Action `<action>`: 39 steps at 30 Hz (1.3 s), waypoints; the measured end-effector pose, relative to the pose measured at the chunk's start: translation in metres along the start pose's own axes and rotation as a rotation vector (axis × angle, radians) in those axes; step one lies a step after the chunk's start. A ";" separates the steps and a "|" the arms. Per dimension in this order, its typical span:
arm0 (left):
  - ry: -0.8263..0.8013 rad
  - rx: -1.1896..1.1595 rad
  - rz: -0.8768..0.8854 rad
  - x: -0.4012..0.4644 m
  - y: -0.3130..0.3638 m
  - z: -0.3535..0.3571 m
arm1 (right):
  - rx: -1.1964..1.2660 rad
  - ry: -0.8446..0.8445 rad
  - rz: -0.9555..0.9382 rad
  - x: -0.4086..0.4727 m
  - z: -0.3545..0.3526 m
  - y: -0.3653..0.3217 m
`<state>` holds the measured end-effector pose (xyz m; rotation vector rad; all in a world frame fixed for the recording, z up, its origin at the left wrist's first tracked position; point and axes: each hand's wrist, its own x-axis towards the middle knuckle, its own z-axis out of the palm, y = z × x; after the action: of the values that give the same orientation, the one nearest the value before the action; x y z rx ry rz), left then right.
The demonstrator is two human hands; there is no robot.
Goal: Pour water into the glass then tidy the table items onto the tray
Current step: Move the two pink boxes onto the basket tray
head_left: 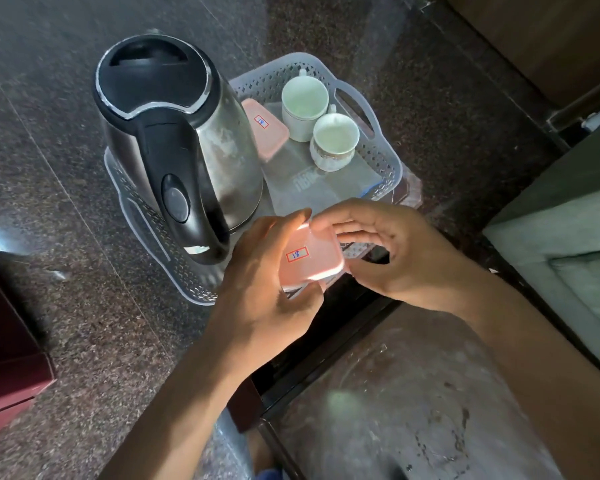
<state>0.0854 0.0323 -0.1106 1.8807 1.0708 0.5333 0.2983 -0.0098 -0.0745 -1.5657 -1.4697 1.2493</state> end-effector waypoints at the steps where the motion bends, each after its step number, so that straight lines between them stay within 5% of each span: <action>1: 0.001 -0.002 0.005 0.001 0.000 0.001 | 0.005 -0.010 -0.003 -0.002 0.001 0.002; 10: 0.053 -0.013 0.049 0.002 -0.006 0.002 | 0.014 0.102 -0.096 -0.003 -0.008 0.012; 21: -0.015 0.046 -0.109 -0.010 0.001 -0.001 | -0.353 0.624 0.049 0.042 0.015 0.013; 39: -0.050 0.049 -0.071 -0.011 0.002 -0.002 | -0.821 0.428 0.217 0.100 0.043 0.017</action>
<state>0.0791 0.0234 -0.1074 1.8809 1.1222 0.4207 0.2569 0.0787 -0.1251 -2.3847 -1.6310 0.3299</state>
